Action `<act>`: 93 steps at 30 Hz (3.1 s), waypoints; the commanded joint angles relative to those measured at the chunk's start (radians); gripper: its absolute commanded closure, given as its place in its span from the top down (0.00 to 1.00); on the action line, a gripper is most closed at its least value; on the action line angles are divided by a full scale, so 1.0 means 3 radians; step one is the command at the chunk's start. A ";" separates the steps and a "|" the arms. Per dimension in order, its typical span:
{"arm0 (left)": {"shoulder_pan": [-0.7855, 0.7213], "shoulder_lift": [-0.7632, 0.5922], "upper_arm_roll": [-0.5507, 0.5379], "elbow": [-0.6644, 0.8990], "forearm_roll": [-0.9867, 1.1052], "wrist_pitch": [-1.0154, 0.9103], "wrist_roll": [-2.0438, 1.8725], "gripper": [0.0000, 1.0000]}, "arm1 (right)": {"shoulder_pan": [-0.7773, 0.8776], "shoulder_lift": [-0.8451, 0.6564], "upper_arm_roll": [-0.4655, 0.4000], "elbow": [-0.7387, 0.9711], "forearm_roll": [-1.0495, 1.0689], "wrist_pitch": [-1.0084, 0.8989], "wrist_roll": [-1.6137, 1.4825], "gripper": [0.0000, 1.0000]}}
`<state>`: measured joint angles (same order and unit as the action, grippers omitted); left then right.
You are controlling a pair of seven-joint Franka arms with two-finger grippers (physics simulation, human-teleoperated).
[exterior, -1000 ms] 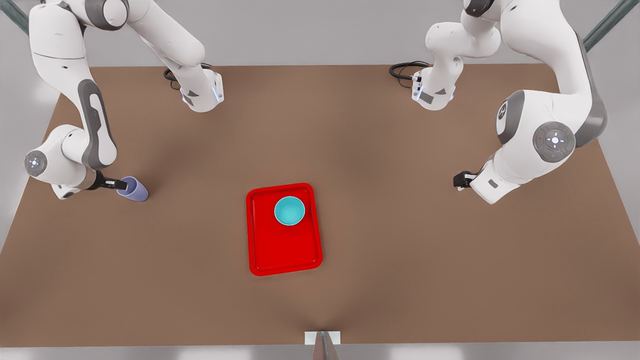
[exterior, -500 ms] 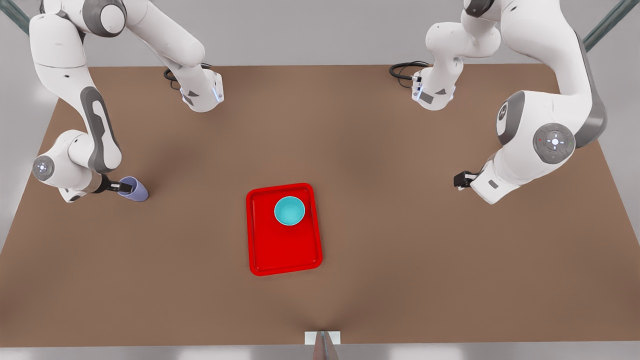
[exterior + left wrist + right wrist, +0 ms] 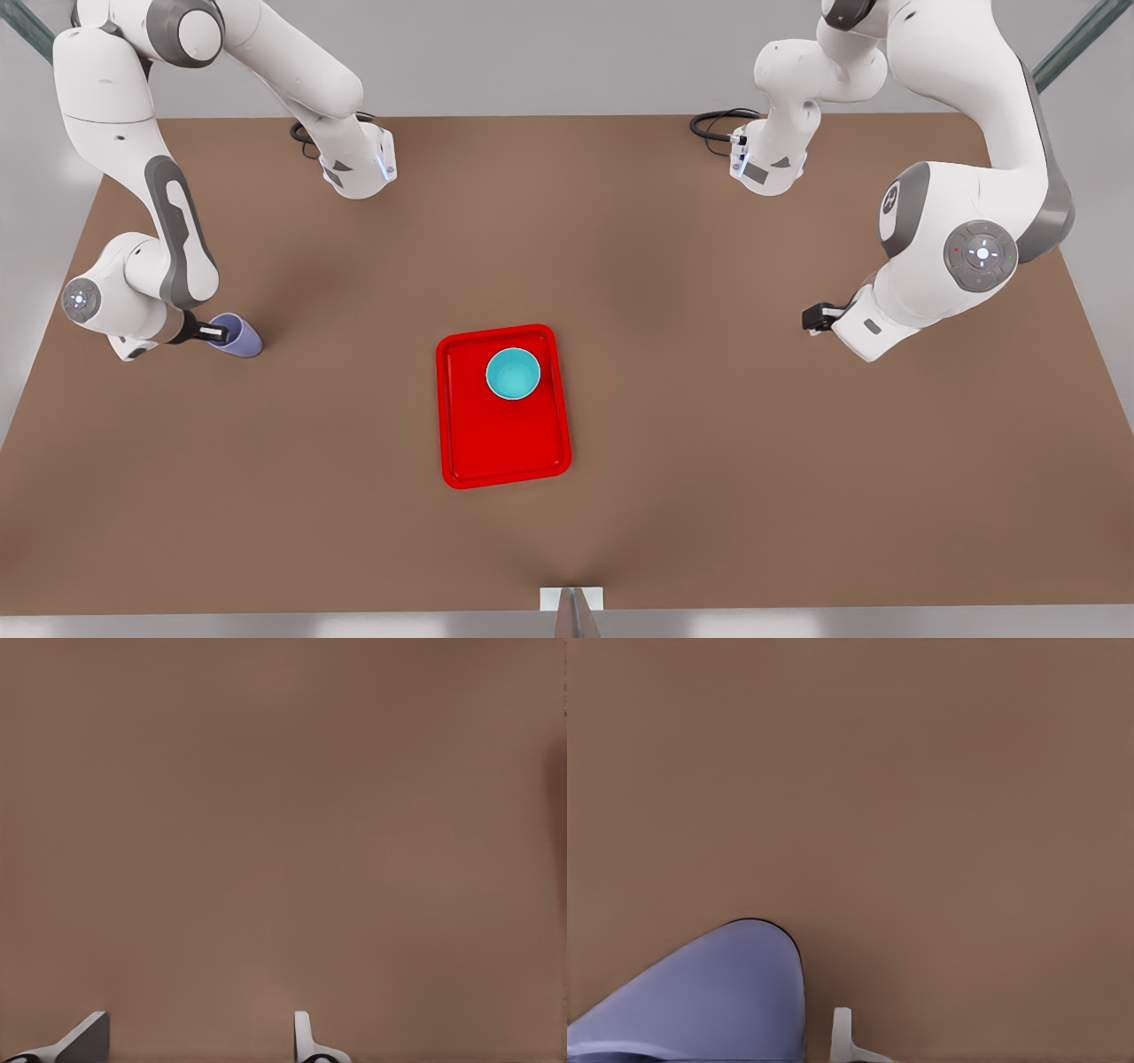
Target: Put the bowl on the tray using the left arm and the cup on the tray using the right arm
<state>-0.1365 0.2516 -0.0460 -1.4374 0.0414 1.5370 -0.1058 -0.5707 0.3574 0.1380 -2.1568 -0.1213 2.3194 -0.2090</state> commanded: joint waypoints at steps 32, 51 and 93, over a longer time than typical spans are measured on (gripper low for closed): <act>0.0000 0.0000 0.0000 0.0000 -0.0010 -0.0041 0.0000 1.00 | 0.1304 -0.0102 0.0404 0.1391 0.0374 -0.1427 0.0277 0.21; 0.0000 0.0000 0.0000 0.0000 -0.0010 -0.0041 0.0000 1.00 | 0.2690 0.0915 0.0235 0.2730 0.0399 -0.1309 0.1653 0.21; -0.0010 0.0056 -0.0005 -0.0026 -0.0010 -0.0082 0.0000 1.00 | 0.3104 0.1667 -0.0051 0.2956 0.0404 -0.0736 0.1873 0.30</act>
<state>-0.1388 0.2685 -0.0475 -1.4460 0.0382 1.5125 -0.1058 0.3590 0.8576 0.1227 -1.2702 0.0010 2.0988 0.3509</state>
